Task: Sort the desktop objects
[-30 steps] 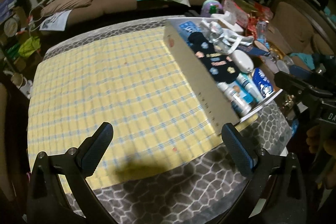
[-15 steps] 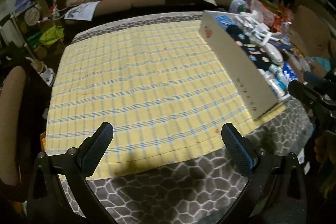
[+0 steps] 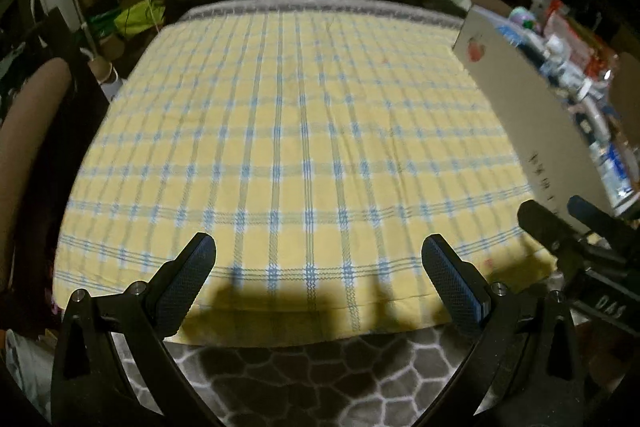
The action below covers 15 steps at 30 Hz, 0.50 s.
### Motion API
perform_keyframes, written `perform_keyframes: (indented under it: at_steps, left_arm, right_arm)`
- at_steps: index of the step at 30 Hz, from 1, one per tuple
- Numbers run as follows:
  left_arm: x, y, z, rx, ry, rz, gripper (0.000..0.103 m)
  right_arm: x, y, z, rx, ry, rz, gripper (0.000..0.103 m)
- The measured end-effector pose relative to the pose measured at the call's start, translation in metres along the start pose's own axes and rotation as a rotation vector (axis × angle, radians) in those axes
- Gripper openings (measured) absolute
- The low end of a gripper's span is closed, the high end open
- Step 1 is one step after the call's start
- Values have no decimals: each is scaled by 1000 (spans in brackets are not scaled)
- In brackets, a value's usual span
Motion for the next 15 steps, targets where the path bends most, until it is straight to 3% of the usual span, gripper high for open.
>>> perform_keyframes:
  at_steps: [6, 15]
  left_arm:
    - [41, -20, 3, 32, 56, -30, 103]
    - [69, -36, 6, 10, 75, -31, 103]
  right_arm:
    - [45, -35, 9, -59, -45, -53, 103]
    - [65, -49, 18, -83, -62, -65, 103]
Point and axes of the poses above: each gripper's, at about its wrist camera, not at the fingertips, and x roughly the way its jaws point, z to its right, y to its top, the point moved 10 cm from there along x, roughly the way its jaws point, and after that the axes turned 3 degrees about z, right-handed, at the moved point
